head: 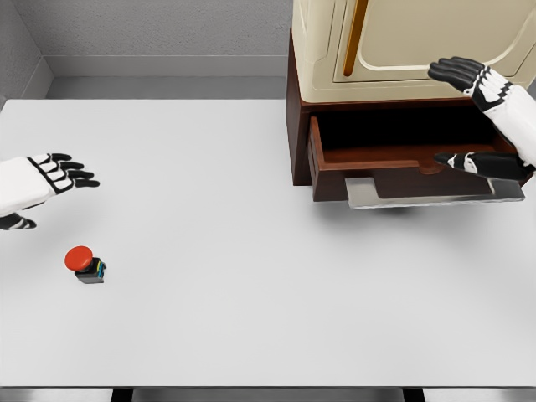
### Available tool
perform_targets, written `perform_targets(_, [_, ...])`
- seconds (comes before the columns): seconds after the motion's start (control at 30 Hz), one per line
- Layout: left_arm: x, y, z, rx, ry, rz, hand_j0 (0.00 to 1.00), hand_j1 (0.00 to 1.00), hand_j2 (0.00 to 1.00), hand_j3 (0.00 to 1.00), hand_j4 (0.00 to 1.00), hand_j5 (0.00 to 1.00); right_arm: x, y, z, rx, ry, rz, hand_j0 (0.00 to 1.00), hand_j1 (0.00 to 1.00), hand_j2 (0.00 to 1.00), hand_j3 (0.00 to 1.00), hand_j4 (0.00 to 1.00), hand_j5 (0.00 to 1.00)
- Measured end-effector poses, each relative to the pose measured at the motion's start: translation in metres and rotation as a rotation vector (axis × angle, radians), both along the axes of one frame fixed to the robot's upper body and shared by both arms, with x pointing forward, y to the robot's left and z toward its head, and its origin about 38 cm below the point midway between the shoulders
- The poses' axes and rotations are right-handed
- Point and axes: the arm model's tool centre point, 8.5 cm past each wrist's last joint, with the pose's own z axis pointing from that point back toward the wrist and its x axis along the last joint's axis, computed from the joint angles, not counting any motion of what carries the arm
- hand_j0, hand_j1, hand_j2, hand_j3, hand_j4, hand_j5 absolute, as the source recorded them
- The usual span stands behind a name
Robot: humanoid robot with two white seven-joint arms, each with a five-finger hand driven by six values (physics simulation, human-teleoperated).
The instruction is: Put the switch into the drawer with left arm, and close the drawer with right arm
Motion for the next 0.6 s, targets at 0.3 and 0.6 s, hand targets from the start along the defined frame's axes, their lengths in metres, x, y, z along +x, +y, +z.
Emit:
perform_targets(0.3, [-0.016, 0.003, -0.014, 0.018, 0.063, -0.007, 1.0, 1.0, 1.0, 1.0, 1.0, 1.0, 0.0, 0.0, -0.001, 0.003, 0.0, -0.001, 1.0, 1.0, 1.0, 1.0, 1.0, 1.0])
perform_targets(0.6, [-0.025, -0.01, -0.02, 0.006, 0.085, -0.045, 1.0, 1.0, 1.0, 1.0, 1.0, 1.0, 0.0, 0.0, -0.001, 0.003, -0.001, -0.001, 1.0, 1.0, 1.0, 1.0, 1.0, 1.0])
